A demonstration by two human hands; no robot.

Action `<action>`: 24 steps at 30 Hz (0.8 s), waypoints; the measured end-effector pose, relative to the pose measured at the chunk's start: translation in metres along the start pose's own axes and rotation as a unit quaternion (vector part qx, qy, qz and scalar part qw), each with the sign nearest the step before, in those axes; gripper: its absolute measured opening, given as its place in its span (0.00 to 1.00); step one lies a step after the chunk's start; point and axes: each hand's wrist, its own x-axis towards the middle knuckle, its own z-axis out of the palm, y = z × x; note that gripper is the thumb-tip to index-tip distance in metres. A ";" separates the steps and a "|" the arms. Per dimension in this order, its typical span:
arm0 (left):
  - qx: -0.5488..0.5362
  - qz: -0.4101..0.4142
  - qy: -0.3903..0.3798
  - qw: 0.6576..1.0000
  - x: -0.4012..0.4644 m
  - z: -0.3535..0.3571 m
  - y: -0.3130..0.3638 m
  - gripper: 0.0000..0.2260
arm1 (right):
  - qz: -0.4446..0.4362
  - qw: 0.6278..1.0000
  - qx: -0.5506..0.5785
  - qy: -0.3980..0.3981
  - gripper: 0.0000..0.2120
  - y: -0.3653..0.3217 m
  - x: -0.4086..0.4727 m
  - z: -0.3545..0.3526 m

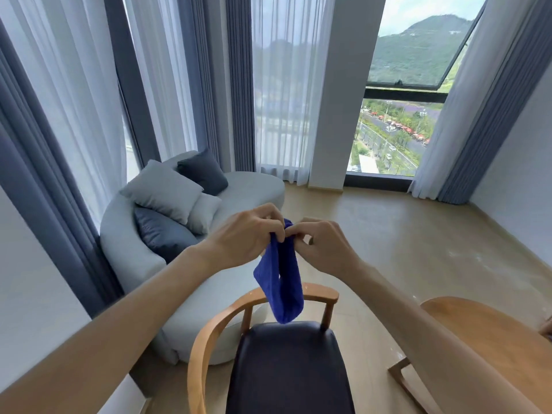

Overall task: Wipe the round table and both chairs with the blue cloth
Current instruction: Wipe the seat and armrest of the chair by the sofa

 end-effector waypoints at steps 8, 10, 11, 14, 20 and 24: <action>-0.049 -0.050 0.025 0.997 0.002 0.012 0.020 0.11 | 0.108 0.982 0.154 0.003 0.09 -0.009 -0.008 0.000; -0.062 -0.063 0.033 0.996 0.001 0.012 0.023 0.09 | 0.138 0.963 0.231 0.006 0.11 -0.010 -0.010 -0.002; -0.072 -0.069 0.036 0.994 0.000 0.012 0.023 0.08 | 0.147 0.955 0.259 0.005 0.12 -0.009 -0.010 -0.004; -0.112 -0.090 0.019 0.989 0.000 0.010 0.025 0.09 | 0.150 0.947 0.285 -0.009 0.12 -0.010 -0.012 -0.012; -0.120 -0.148 -0.009 0.982 0.005 0.002 0.029 0.13 | 0.134 0.940 0.315 -0.001 0.07 -0.006 -0.018 -0.024; -0.126 -0.155 0.010 0.980 0.004 -0.007 0.031 0.10 | 0.143 0.938 0.213 -0.235 0.21 0.017 -0.034 -0.024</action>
